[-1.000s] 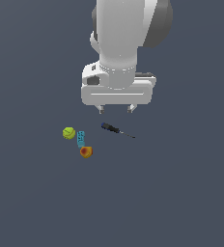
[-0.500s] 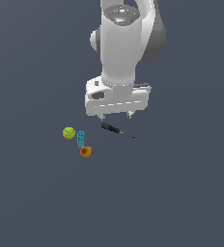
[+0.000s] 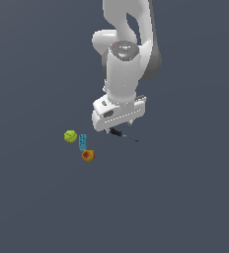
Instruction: Pick up a designated object from a clutter of objects.
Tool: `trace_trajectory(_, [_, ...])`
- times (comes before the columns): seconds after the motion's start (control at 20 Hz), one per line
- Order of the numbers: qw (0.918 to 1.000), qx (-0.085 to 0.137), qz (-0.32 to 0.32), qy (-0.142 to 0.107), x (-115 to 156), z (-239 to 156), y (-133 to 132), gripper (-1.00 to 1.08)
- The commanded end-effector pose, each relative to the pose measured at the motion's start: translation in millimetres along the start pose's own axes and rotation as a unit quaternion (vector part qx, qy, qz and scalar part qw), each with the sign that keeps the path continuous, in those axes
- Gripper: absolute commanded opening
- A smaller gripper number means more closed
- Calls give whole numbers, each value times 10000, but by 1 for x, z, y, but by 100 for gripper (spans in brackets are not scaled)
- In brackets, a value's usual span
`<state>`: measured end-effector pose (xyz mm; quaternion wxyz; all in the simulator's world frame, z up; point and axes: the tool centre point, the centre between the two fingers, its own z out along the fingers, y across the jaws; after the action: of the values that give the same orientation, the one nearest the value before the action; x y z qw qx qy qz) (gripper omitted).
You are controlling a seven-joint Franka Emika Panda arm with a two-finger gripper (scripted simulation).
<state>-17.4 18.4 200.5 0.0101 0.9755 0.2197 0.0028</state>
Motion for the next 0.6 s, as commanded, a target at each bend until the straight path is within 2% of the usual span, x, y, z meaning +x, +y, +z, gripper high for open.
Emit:
trace_trajectory(0.0, [9994,0,-359,-3,-6,16,-4,100])
trace_trajectory(0.25, [9944,8,-1061,-9,-19,47,-14,100])
trace_trajectory(0.55, [9818,31,-1899,-7,-38,80,-28,100])
